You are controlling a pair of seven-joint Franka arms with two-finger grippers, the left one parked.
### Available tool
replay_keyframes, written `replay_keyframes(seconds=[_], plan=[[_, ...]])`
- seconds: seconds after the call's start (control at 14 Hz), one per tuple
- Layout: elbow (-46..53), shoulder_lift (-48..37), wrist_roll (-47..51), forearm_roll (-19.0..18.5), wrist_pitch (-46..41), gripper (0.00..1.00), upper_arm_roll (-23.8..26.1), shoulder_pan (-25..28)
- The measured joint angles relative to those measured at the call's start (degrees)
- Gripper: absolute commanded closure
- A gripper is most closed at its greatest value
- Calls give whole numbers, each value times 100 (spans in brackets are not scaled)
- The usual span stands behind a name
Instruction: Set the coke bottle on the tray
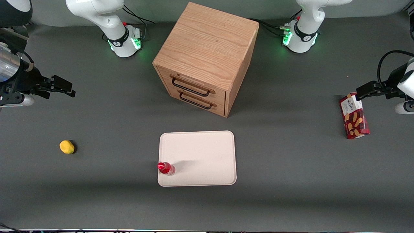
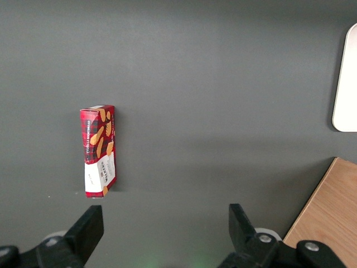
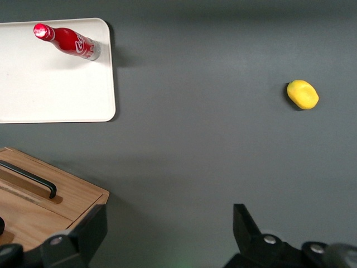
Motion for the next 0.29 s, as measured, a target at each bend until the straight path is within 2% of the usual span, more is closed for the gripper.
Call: replay_keyframes(seconds=[0.29], plan=[[0, 61, 0, -47, -45, 0, -50, -2]])
